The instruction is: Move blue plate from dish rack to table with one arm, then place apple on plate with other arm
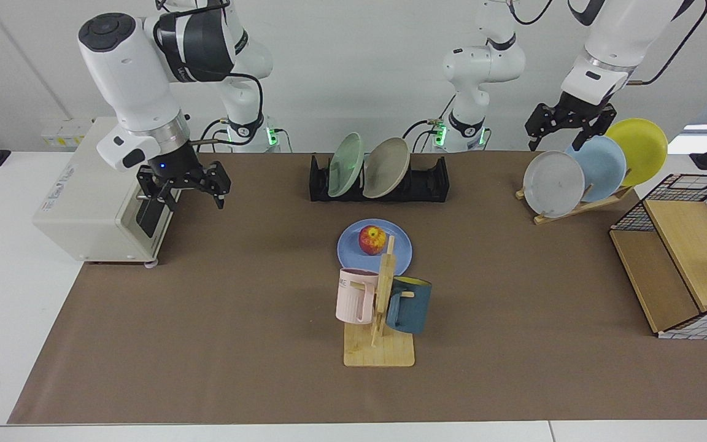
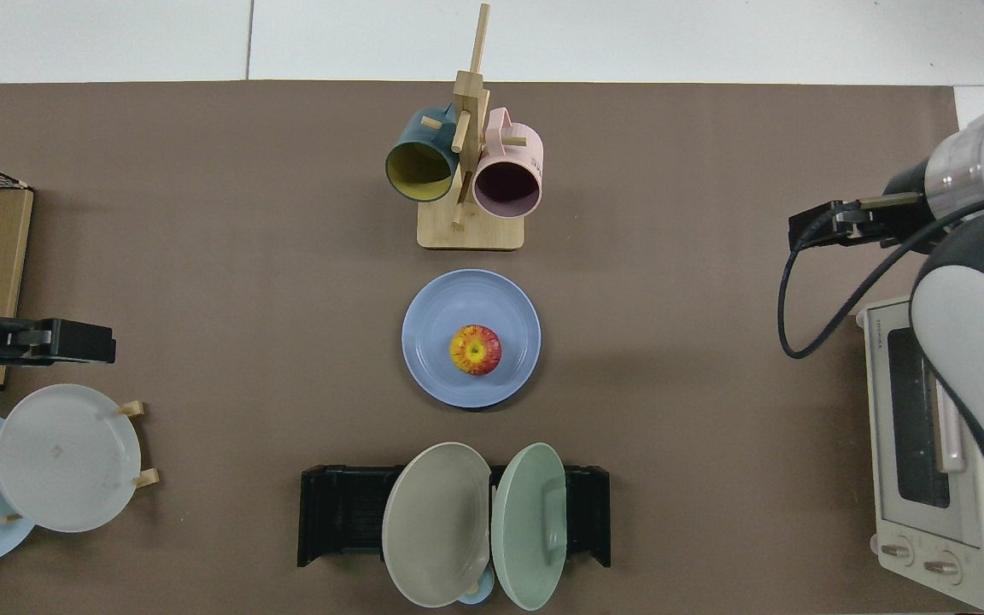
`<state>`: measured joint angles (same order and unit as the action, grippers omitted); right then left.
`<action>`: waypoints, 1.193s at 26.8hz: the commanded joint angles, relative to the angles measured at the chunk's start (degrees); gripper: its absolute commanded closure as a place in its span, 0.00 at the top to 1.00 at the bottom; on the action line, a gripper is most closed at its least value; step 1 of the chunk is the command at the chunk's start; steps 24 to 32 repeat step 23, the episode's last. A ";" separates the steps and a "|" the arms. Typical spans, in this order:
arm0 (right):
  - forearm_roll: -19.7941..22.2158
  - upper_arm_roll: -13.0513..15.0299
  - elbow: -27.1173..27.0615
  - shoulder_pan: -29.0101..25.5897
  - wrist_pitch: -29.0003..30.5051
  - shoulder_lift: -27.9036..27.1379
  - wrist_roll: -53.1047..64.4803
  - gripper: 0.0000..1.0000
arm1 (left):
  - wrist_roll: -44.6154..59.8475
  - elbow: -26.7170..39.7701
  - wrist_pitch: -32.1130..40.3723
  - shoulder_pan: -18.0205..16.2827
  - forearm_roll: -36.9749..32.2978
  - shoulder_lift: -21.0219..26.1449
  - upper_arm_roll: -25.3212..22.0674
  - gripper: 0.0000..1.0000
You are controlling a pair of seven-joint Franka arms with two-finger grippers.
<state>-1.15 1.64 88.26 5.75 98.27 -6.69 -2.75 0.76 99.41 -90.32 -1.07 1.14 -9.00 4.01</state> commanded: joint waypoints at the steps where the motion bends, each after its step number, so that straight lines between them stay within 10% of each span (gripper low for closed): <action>1: 0.28 -0.24 2.95 -2.15 -1.42 3.87 5.82 1.00 | -1.20 1.14 0.32 0.11 0.80 -1.19 -0.23 1.00; 32: -0.51 -0.32 6.14 -3.73 0.87 5.72 -0.33 1.00 | -1.37 1.67 0.06 0.55 0.80 -1.28 -0.14 1.00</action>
